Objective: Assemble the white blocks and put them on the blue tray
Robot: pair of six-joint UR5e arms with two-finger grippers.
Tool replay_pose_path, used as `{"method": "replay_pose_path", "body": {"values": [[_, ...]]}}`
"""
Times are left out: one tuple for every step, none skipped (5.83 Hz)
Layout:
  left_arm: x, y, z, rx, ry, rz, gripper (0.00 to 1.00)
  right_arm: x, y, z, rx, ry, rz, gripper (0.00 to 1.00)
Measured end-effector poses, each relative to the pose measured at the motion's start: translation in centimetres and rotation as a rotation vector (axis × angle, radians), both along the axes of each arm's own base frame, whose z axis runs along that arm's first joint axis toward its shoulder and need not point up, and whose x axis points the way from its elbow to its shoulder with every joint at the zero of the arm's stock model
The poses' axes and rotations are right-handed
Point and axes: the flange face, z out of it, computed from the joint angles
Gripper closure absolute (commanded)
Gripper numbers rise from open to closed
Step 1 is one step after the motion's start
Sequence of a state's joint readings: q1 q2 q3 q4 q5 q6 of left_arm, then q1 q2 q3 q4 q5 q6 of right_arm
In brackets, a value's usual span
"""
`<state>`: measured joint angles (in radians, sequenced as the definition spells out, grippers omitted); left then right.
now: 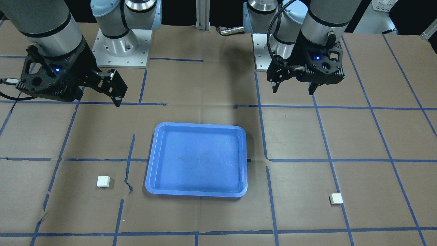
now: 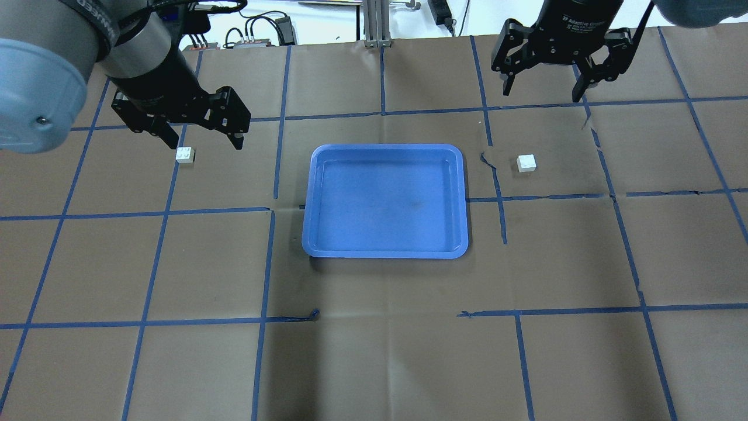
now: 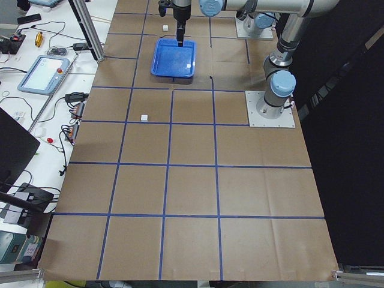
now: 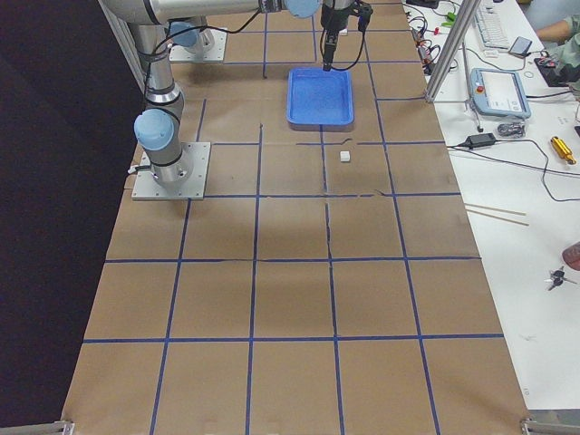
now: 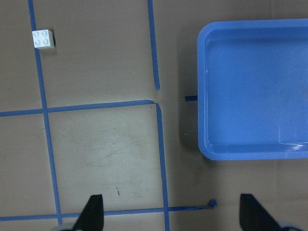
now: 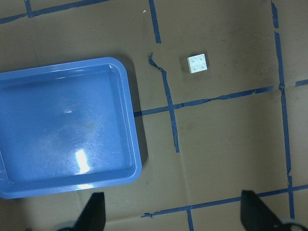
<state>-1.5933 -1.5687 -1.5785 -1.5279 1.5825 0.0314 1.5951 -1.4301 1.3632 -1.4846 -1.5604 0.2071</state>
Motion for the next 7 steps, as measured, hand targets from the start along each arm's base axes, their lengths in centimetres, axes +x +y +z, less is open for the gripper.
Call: {"method": "replay_pose_path", "body": {"values": [[0.1, -0.1, 0.1, -0.003, 0.0, 0.0, 0.01, 0.0, 0.4, -0.3, 0.006, 0.0, 0.0, 0.0], [0.1, -0.2, 0.1, -0.006, -0.003, -0.002, 0.01, 0.0, 1.0, -0.9, 0.012, -0.003, 0.0, 0.0], [0.3, -0.2, 0.1, -0.008, -0.006, -0.003, 0.01, 0.1, 1.3, -1.1, 0.014, -0.004, 0.001, 0.0], [0.8, -0.4, 0.1, -0.009, -0.007, -0.014, 0.01, 0.1, 1.4, -1.1, 0.017, -0.005, 0.001, 0.0], [2.5, -1.1, 0.0, -0.009, -0.007, -0.06, 0.01, 0.0, 1.4, -1.1, 0.021, -0.005, 0.002, 0.0], [5.3, -2.0, -0.4, -0.004, -0.007, -0.146, 0.01, -0.1, 1.4, -1.0, 0.02, -0.005, 0.001, 0.0], [8.0, -3.2, -1.2, -0.003, -0.011, -0.244, 0.02, -0.1, 1.2, -0.9, 0.013, -0.006, 0.0, 0.0]]}}
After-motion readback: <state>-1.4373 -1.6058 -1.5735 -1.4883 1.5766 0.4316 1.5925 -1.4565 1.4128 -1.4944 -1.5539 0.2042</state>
